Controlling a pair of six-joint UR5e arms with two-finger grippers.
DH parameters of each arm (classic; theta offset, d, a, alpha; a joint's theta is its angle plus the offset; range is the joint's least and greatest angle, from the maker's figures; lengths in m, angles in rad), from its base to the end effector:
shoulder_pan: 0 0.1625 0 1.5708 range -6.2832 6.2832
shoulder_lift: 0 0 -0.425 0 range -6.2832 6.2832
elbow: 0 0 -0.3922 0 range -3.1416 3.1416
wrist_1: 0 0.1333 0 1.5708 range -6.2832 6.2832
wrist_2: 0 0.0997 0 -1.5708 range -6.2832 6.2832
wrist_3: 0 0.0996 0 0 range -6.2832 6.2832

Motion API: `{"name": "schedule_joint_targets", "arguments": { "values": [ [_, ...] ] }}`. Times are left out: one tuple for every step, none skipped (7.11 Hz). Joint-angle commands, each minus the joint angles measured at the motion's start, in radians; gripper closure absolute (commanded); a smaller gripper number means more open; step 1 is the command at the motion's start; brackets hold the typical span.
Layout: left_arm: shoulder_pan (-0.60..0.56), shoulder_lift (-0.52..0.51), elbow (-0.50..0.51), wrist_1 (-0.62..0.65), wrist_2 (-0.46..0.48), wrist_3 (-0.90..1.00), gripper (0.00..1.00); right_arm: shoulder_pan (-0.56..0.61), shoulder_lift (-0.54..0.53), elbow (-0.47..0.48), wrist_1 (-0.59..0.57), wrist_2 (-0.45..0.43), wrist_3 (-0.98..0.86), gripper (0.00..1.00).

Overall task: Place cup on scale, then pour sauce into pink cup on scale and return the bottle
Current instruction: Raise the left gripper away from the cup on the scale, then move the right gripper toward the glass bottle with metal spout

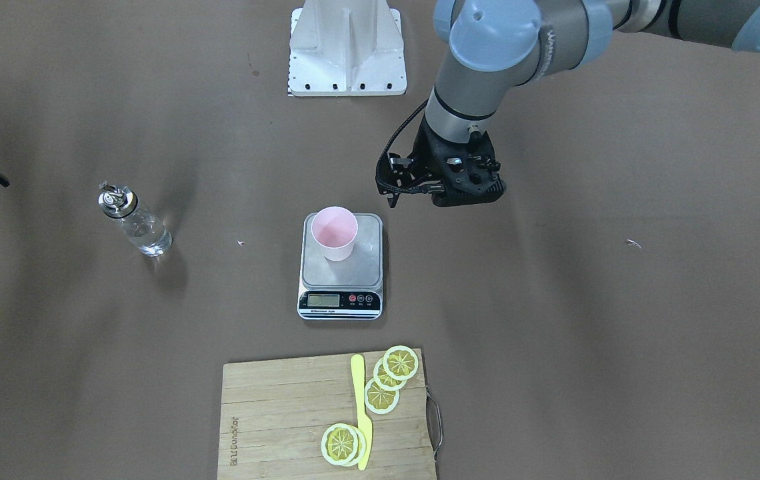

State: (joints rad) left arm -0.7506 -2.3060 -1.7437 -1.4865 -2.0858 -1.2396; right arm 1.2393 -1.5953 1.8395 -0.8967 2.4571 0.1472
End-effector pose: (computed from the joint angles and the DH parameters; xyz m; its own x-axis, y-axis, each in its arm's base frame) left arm 0.4235 -0.5102 0.1543 0.5769 -0.1511 -0.8027 0.1499 0.9856 -0.0779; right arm -0.1034 -0.4728 0.4516 0.4222 -0.6951 0.5818 0.1372 0.6835 0.7170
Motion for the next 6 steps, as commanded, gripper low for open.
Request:
{"name": "schedule_joint_targets", "arguments": {
  "values": [
    [-0.042,0.048,-0.039,0.012,-0.029,0.066,0.0,-0.001,-0.107,0.007,0.276,-0.041,0.055,0.01],
    [-0.053,0.05,-0.043,0.012,-0.036,0.066,0.0,-0.009,-0.126,0.006,0.388,-0.091,0.162,0.01],
    [-0.053,0.062,-0.054,0.012,-0.036,0.066,0.0,-0.035,-0.158,0.003,0.485,-0.165,0.179,0.01],
    [-0.056,0.074,-0.068,0.012,-0.036,0.068,0.0,-0.079,-0.194,-0.005,0.584,-0.25,0.177,0.01],
    [-0.058,0.079,-0.069,0.012,-0.036,0.068,0.0,-0.124,-0.239,-0.049,0.71,-0.32,0.175,0.01],
    [-0.058,0.088,-0.077,0.012,-0.036,0.068,0.0,-0.159,-0.241,-0.137,0.828,-0.392,0.175,0.01]
  ]
}}
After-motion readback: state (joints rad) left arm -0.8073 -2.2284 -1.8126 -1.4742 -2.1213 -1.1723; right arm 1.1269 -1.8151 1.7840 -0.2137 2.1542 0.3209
